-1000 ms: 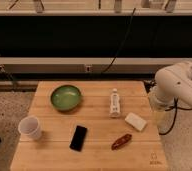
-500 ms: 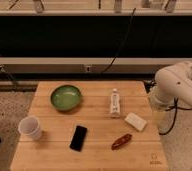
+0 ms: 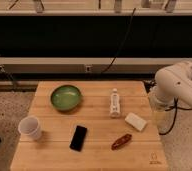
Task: Drag the ceramic bowl in a circle
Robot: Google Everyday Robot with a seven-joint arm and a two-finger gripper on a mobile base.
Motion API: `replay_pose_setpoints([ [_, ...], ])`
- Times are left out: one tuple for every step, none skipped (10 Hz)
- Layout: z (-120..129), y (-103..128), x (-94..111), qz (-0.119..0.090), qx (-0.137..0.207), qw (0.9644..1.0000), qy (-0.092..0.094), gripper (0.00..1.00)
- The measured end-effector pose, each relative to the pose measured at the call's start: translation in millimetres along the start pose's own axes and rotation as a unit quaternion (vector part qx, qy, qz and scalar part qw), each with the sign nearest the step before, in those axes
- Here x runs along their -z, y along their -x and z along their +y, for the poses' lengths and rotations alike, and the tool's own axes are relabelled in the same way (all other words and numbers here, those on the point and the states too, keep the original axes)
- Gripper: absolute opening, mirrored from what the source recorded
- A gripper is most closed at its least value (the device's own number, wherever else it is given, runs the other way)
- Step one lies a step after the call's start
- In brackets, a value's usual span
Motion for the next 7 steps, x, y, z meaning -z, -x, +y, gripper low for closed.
replay_pose_setpoints([
  [0.0, 0.0, 0.0, 0.000, 0.000, 1.0000, 0.000, 0.80],
  [0.0, 0.0, 0.0, 0.000, 0.000, 1.0000, 0.000, 0.80],
  [0.0, 0.1, 0.0, 0.000, 0.000, 1.0000, 0.000, 0.80],
  [-0.7, 1.7, -0.4, 0.002, 0.004, 1.0000, -0.002, 0.80],
  [-5.2, 8.8, 0.1, 0.006, 0.016, 0.9998, -0.008, 0.80],
  [-9.8, 25.8, -0.1, 0.007, 0.031, 0.9994, -0.013, 0.80],
  [-14.8, 44.2, 0.0, 0.008, 0.046, 0.9987, -0.018, 0.80],
])
